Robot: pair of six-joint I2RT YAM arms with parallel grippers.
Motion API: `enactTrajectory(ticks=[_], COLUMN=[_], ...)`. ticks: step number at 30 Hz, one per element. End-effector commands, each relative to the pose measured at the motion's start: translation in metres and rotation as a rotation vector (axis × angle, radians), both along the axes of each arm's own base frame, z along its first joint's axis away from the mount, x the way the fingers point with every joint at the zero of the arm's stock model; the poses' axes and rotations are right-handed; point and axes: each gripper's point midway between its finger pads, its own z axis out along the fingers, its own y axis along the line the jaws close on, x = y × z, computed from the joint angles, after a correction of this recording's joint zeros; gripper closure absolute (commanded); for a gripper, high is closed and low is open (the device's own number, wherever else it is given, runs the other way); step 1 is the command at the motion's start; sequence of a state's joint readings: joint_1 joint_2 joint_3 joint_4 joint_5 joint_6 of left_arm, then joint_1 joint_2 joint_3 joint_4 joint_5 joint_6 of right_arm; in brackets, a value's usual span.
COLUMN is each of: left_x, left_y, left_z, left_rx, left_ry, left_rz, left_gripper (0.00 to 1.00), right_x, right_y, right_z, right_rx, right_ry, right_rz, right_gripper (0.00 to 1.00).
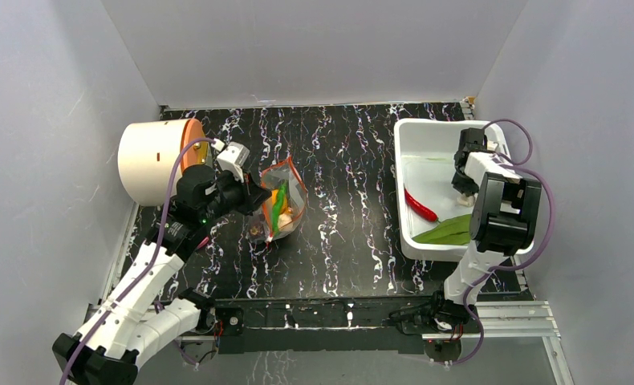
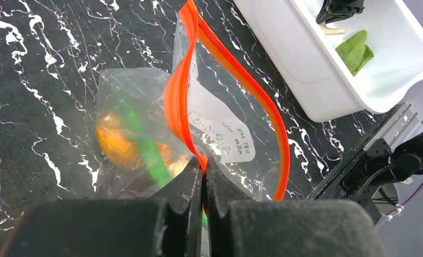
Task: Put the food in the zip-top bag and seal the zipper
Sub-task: Pick up the fake vegetable from the bin, then place the fake vegetable in the zipper food storage bag.
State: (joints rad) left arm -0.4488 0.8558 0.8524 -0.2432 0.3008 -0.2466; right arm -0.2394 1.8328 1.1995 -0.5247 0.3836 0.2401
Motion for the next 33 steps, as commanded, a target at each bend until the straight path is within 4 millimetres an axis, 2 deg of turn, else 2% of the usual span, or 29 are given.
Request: enactTrajectory(ticks=[1, 8, 17, 23, 26, 30, 33], left_x=[-0.006, -0.008, 0.0, 0.003, 0.005, 0.005, 0.004], left_y=[-0.003, -0.002, -0.004, -0.009, -0.012, -0.015, -0.018], left_z=[0.017, 0.018, 0.032, 0.035, 0.029, 0.025, 0.025], left_rx=[-0.031, -0.035, -0.053, -0.092, -0.085, -0.093, -0.109], left_ry=[-0.044, -0.047, -0.091, -0.095, -0.079, -0.063, -0.053], left_rz=[-0.027, -0.025, -0.016, -0.017, -0.027, -0.038, -0.046], left_gripper=[1.0, 1.0, 1.0, 1.0, 1.0, 1.0, 1.0], right_x=[0.006, 0.015, 0.047, 0.058, 0.057, 0.046, 0.027], right_y=[0.005, 0.019, 0.049, 0.104, 0.141, 0.198, 0.238], right_z=[0.025, 0.039, 0.121, 0.184, 0.213, 0.251, 0.27], right_rx=[-0.012, -0.013, -0.007, 0.05, 0.124, 0.258, 0.345], right_ry=[-0.072, -0.097, -0.288, -0.436, -0.507, -0.617, -0.669], right_rz=[-0.005, 0.019, 0.098, 0.225, 0.309, 0.458, 0.551], right_gripper=[0.92, 0.98, 0.99, 0.99, 0.99, 0.99, 0.99])
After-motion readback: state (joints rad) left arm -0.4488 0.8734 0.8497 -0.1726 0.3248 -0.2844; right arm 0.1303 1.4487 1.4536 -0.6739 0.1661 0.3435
